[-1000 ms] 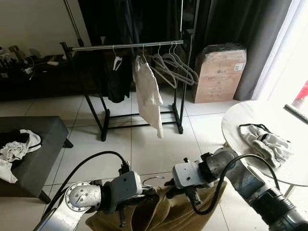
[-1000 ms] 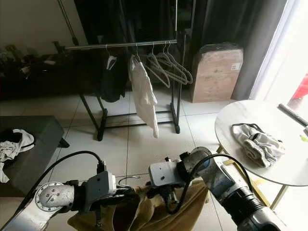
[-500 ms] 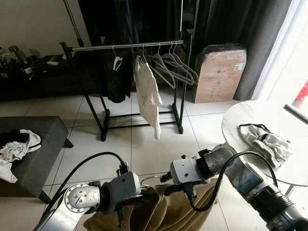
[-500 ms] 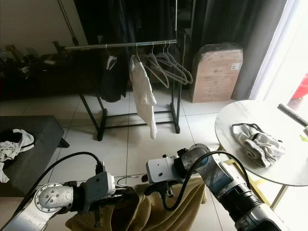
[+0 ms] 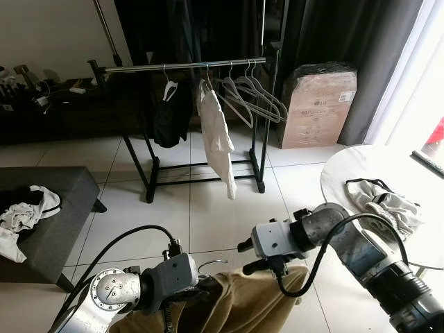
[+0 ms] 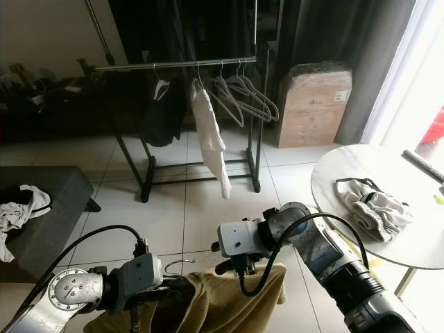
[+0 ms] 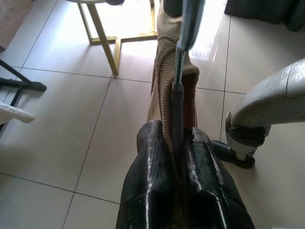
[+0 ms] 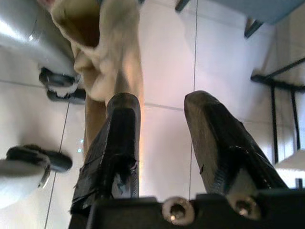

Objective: Hang hanger

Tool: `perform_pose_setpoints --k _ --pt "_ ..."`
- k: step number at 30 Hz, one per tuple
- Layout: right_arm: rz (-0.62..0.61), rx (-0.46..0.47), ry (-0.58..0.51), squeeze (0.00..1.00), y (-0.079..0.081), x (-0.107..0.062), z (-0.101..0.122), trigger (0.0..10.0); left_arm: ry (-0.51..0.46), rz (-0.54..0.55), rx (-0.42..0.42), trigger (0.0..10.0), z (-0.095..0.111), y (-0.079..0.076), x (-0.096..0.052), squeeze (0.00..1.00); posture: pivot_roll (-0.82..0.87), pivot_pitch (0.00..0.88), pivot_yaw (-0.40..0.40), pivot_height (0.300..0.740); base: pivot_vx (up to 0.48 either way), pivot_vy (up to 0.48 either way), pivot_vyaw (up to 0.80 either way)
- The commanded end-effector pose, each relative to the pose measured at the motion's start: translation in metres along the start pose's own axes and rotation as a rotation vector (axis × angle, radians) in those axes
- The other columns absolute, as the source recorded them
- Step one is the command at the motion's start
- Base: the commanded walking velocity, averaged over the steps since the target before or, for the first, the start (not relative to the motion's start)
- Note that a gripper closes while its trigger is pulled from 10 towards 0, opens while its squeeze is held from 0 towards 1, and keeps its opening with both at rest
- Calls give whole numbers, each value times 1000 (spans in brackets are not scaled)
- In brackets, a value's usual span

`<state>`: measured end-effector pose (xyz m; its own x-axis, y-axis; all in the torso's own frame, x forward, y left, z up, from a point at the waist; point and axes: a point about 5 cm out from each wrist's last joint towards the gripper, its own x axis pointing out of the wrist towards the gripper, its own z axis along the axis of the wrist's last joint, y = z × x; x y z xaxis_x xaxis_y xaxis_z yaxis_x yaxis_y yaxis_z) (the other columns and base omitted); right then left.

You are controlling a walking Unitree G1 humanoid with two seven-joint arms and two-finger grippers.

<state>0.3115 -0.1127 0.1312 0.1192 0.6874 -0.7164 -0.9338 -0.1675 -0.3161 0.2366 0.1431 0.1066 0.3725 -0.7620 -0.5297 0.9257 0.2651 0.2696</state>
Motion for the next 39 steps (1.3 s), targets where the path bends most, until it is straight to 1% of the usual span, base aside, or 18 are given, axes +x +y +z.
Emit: perform_pose_setpoints --k 1,6,9,10,11,12,13,17,18,21,24,26,31,32,33,34,37,39 --pt "-25 -20 43 0 -4 0 -2 10000 -30 27 29 0 7 5 -3 0 -46 93 15 740 0 0 0" --pt "-91 -26 114 0 -10 -3 -13 10000 -18 36 27 0 3 5 -4 0 -49 94 15 740 0 0 0" --pt "-231 12 125 0 -20 -8 -18 10000 -9 57 23 0 1 6 -6 0 -45 95 14 740 0 0 0" --pt "-231 12 125 0 -20 -8 -18 10000 -9 57 23 0 1 6 -6 0 -45 95 14 740 0 0 0" --pt "-325 41 111 0 -28 -14 -19 10000 5 72 23 0 -3 8 -7 0 -47 98 14 740 0 0 0" --pt "-497 113 68 0 -43 -26 -19 10000 27 97 14 0 -8 9 -8 0 -48 98 15 740 0 0 0" --pt "-550 140 51 0 -47 -30 -19 10000 31 105 9 0 -9 9 -8 0 -48 98 15 740 0 0 0" --pt "-612 188 25 0 -51 -35 -20 10000 33 109 5 0 -10 9 -8 0 -48 99 15 740 0 0 0" --pt "-628 234 7 0 -50 -38 -23 10000 34 99 7 0 -11 8 -7 0 -52 99 15 740 0 0 0" --pt "-597 233 34 0 -45 -34 -28 10000 33 95 10 0 -11 7 -6 0 -52 99 14 740 0 0 0" --pt "-621 261 103 0 -41 -34 -40 10000 40 181 6 0 -12 14 -7 0 -48 97 12 740 0 0 0" --pt "-682 332 126 0 -40 -34 -51 10000 40 272 -4 0 -15 22 -8 0 -44 97 11 740 0 0 0" --pt "-787 493 152 0 -24 -26 -78 10000 31 535 -96 0 -23 42 -17 0 -47 97 9 740 0 0 0" --pt "-814 562 151 0 -14 -20 -87 10000 42 644 -130 2706 -27 48 -22 0 -46 96 9 740 0 0 0" --pt "-824 595 149 0 -10 -18 -91 10000 49 694 -152 2706 -30 51 -24 0 -47 94 10 740 0 0 0" --pt "-837 649 134 0 -3 -13 -96 10000 60 758 -181 10000 -32 54 -27 0 -47 93 9 740 0 0 0" --pt "-906 819 121 0 25 4 -115 10000 90 907 -221 10000 -38 60 -34 0 -46 89 9 740 0 0 0" --pt "-936 1003 131 0 56 20 -131 10000 121 1026 -223 10000 -40 64 -37 0 -39 84 3 740 0 0 0"
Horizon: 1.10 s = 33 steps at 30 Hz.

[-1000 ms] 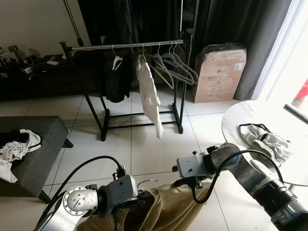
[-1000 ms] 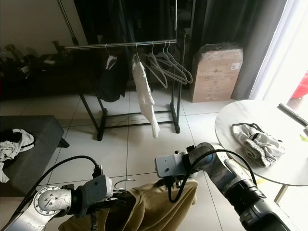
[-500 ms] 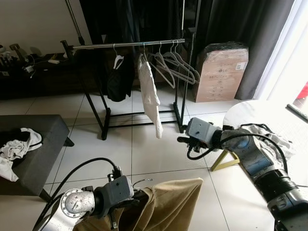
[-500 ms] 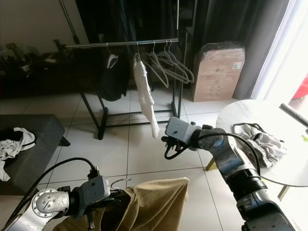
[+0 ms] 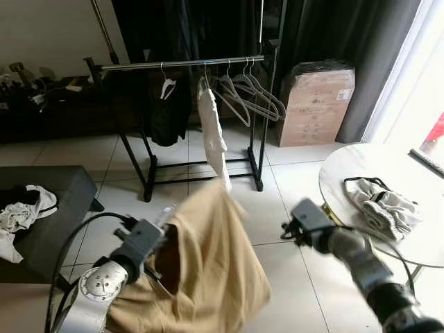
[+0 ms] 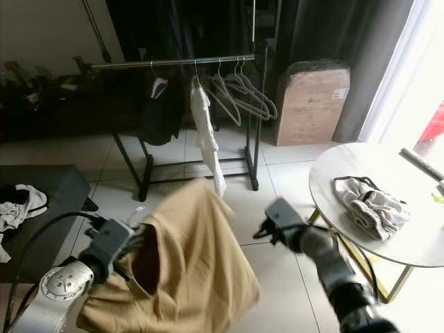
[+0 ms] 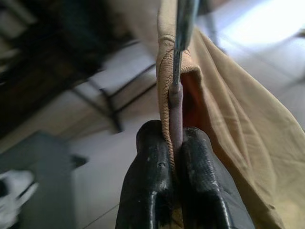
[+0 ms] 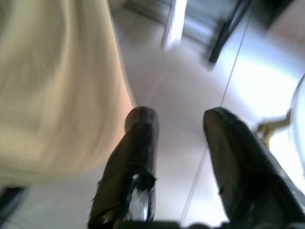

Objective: Hang hanger

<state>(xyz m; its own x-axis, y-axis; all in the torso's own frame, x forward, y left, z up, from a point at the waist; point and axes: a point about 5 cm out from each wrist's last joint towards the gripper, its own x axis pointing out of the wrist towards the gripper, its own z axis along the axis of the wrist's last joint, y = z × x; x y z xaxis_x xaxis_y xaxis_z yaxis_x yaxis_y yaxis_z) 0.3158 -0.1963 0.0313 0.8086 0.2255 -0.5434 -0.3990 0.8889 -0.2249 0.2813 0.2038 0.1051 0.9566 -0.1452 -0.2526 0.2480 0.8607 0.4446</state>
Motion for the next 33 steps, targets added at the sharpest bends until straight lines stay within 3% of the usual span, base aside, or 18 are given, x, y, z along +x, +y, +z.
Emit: perform_pose_setpoints --k 1,3,6,11,14,17,20,21,26,30,33 --pt "-54 141 48 0 5 -3 -27 10000 13 143 20 10000 2 13 1 0 -39 84 3 740 0 0 0" --pt "-84 225 84 0 9 -6 -42 10000 18 211 42 10000 4 16 1 0 -35 79 3 740 0 0 0" --pt "-114 366 142 0 23 -14 -72 10000 42 365 -37 10000 8 18 2 0 -32 76 1 740 0 0 0" --pt "-140 397 175 0 32 -18 -88 10000 56 456 -49 10000 8 17 3 0 -30 75 -7 740 0 0 0" --pt "-178 526 165 0 35 -20 -94 10000 64 553 -48 10000 10 22 1 0 -27 79 -11 740 0 0 0" --pt "-160 543 152 0 39 -19 -93 10000 92 594 -77 10000 6 25 0 0 -21 80 -14 740 0 0 0" --pt "-153 515 155 0 41 -19 -93 10000 86 591 -139 10000 5 23 0 0 -22 83 -14 740 0 0 0" --pt "-146 499 161 0 44 -18 -93 10000 46 572 -256 10000 5 20 1 0 -22 81 -15 740 0 0 0" --pt "-187 509 190 0 46 -20 -99 10000 -144 523 -364 10000 18 16 -5 0 -19 81 -10 740 0 0 0" --pt "-191 490 238 0 51 -24 -110 10000 -185 397 -315 10000 9 6 -19 0 -12 81 -4 740 0 0 0" --pt "-190 486 254 0 54 -26 -114 10000 -156 388 -271 10000 0 5 -25 0 -5 79 -1 740 0 0 0"
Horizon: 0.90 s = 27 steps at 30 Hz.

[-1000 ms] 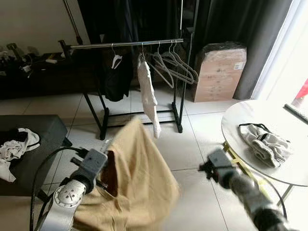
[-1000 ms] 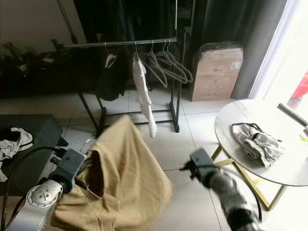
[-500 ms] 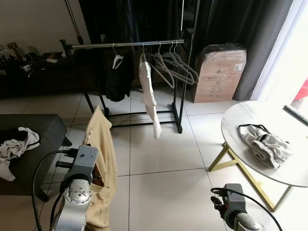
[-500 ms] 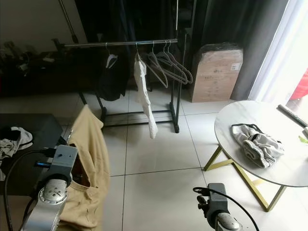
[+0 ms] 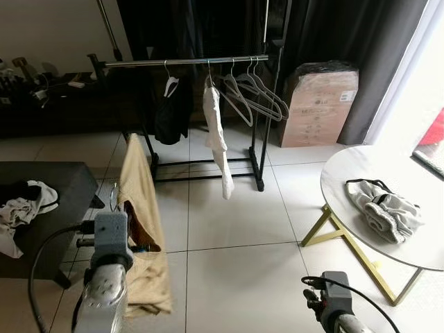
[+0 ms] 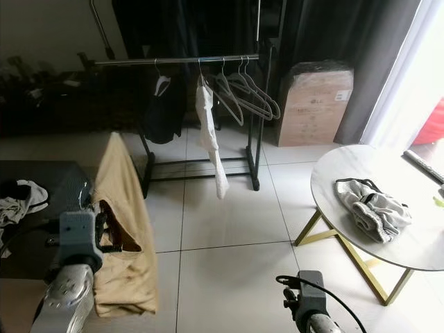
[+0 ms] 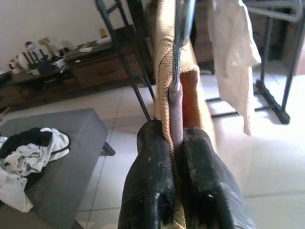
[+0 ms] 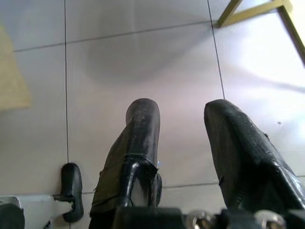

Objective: Hang hanger

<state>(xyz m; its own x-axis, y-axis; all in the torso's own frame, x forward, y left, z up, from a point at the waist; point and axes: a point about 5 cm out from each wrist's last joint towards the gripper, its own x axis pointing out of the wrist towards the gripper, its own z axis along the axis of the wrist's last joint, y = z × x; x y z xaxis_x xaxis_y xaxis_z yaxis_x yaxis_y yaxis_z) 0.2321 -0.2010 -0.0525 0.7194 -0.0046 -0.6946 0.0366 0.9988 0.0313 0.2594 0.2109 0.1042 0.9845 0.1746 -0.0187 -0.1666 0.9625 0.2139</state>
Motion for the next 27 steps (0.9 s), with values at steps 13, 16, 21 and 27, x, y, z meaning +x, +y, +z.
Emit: perform_pose_setpoints --k 13,16,21,27 --pt "0 -21 121 0 7 -7 -36 10000 16 10 -37 10000 -14 4 -7 0 -5 63 -3 740 0 0 0" --pt "6 -22 124 0 7 -8 -37 10000 33 30 -56 10000 -17 4 -9 0 -1 57 -7 740 184 0 142" --pt "12 -21 125 0 6 -8 -37 10000 31 49 -75 10000 -19 7 -9 0 2 50 -9 740 340 0 541" --pt "-7 9 128 0 3 -9 -39 10000 28 56 -78 10000 -18 8 -9 0 3 45 -10 740 371 0 0"
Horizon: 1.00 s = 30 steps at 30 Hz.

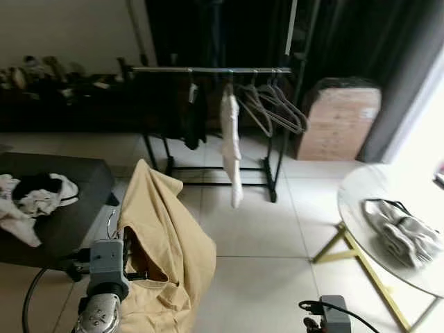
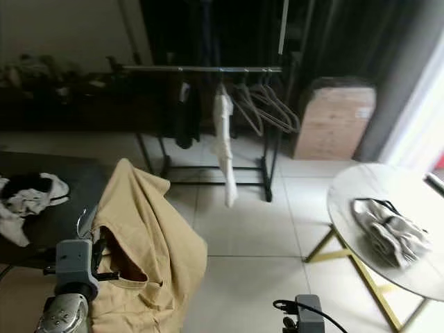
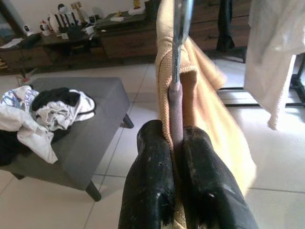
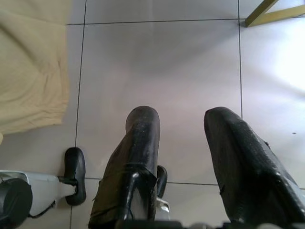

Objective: Hang hanger

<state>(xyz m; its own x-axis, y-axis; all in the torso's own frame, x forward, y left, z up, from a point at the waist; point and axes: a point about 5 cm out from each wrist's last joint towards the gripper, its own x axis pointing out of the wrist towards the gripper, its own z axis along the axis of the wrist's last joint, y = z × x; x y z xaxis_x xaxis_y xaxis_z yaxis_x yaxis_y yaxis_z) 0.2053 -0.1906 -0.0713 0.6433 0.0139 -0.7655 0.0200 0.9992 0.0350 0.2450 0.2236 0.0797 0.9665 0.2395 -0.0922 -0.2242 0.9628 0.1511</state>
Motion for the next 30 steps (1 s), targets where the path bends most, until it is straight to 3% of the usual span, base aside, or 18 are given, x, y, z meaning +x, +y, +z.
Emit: perform_pose_setpoints --k 1,13,18,30 --pt "-19 21 24 0 -6 -2 -7 10000 -56 3 -15 10000 10 -2 2 0 3 42 -11 740 386 0 0" --pt "5 27 25 0 -6 -2 -8 10000 -54 20 -13 10000 9 -1 2 0 5 44 -14 740 406 0 0" --pt "11 18 26 0 -5 -3 -9 10000 -48 27 -10 10000 8 0 2 0 7 49 -16 740 422 0 760" --pt "16 18 33 0 -5 -3 -10 10000 -31 77 -25 10000 6 6 3 0 11 59 -16 740 436 0 0"
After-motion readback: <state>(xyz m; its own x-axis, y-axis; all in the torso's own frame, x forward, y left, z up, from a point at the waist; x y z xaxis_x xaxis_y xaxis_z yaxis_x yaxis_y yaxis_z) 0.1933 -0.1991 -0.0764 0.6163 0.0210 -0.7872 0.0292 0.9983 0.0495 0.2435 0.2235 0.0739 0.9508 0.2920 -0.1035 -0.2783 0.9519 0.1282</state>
